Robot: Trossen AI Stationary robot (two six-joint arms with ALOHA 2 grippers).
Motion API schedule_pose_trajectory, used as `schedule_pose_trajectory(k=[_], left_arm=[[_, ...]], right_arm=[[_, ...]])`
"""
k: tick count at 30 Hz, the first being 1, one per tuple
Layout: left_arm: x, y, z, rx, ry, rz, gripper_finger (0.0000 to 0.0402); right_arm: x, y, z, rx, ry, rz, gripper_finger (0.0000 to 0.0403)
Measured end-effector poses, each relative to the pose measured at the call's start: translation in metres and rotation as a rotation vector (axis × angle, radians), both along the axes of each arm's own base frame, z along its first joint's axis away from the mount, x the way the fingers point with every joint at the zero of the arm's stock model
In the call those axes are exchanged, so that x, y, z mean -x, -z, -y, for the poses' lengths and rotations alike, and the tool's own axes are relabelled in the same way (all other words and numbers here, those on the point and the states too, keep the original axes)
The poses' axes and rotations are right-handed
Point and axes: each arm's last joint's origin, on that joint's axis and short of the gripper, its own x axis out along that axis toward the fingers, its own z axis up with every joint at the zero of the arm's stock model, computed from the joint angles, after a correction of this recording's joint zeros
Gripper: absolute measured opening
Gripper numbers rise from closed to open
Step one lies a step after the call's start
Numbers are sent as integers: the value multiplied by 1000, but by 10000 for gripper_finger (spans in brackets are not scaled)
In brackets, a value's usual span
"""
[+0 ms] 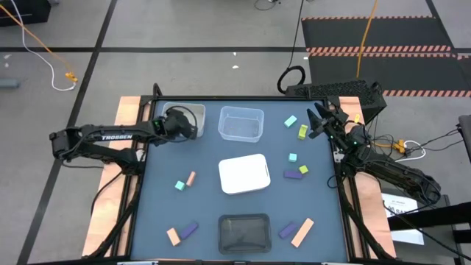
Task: Sort & place blocks by color
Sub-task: Put the top brown block into the transparent bin
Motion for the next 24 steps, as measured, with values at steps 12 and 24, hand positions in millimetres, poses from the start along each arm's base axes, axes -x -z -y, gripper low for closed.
schedule_pose_trajectory(k=[12,24], left_arm=[[-17,-34,55,-55,417,230,244],[-20,-7,123,298,510,202,244]], right_arm=[[0,0,0,0,0,0,247],[0,0,0,-1,0,-2,247]])
